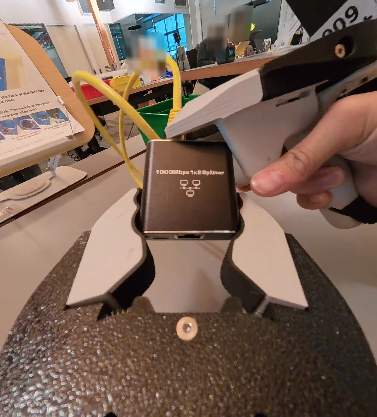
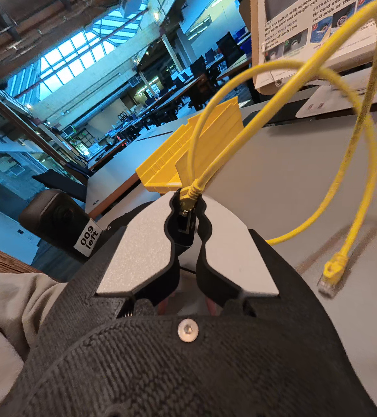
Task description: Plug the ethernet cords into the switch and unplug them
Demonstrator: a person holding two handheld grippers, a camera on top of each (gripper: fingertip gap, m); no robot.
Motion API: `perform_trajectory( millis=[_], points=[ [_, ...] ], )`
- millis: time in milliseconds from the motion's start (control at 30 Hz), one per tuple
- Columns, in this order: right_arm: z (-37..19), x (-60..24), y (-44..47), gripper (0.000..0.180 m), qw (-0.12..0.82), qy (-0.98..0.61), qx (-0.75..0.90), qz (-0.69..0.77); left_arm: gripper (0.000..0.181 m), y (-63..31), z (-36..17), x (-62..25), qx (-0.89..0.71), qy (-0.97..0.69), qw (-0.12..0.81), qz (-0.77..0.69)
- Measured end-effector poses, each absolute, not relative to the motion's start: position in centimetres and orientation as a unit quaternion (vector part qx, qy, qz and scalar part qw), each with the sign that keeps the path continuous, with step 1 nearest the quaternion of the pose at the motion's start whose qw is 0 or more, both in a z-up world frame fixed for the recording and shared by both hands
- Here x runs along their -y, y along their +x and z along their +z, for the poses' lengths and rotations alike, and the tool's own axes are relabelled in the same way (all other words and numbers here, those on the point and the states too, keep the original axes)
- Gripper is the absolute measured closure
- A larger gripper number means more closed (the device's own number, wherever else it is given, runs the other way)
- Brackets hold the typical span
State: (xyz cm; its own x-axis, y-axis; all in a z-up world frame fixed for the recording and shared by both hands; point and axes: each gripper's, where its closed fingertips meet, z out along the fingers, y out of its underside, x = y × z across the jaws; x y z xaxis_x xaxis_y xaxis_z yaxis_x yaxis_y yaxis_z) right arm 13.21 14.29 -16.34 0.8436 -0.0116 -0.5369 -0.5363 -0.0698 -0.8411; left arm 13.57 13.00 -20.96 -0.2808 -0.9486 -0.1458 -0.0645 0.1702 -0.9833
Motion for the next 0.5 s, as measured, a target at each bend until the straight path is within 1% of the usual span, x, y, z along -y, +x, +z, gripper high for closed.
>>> perform_trajectory(
  millis=[100, 133, 167, 333, 400, 500],
  points=[
    [-16.48, -14.13, 13.16, 0.163, 0.655, -0.704, -0.191, 0.195, 0.106, 13.51, -21.04, -13.15, -0.636, -0.394, 0.463, -0.475],
    [-16.24, -14.03, 13.0, 0.161, 0.656, -0.708, -0.179, 0.191, 0.106, 13.44, -20.85, -13.1, -0.635, -0.391, 0.467, -0.475],
    [-16.19, -14.0, 13.04, 0.163, 0.656, -0.709, -0.179, 0.189, 0.106, 13.44, -20.78, -13.03, -0.635, -0.391, 0.465, -0.477],
    [-16.35, -14.09, 13.16, 0.163, 0.65, -0.716, -0.182, 0.177, 0.106, 13.56, -21.14, -12.66, -0.619, -0.412, 0.423, -0.518],
    [-16.08, -13.97, 13.01, 0.163, 0.657, -0.714, -0.169, 0.173, 0.106, 13.47, -20.81, -12.88, -0.627, -0.399, 0.451, -0.494],
    [-15.87, -13.88, 12.93, 0.163, 0.663, -0.704, -0.175, 0.188, 0.106, 13.42, -20.64, -12.77, -0.625, -0.393, 0.452, -0.5]
  ],
)
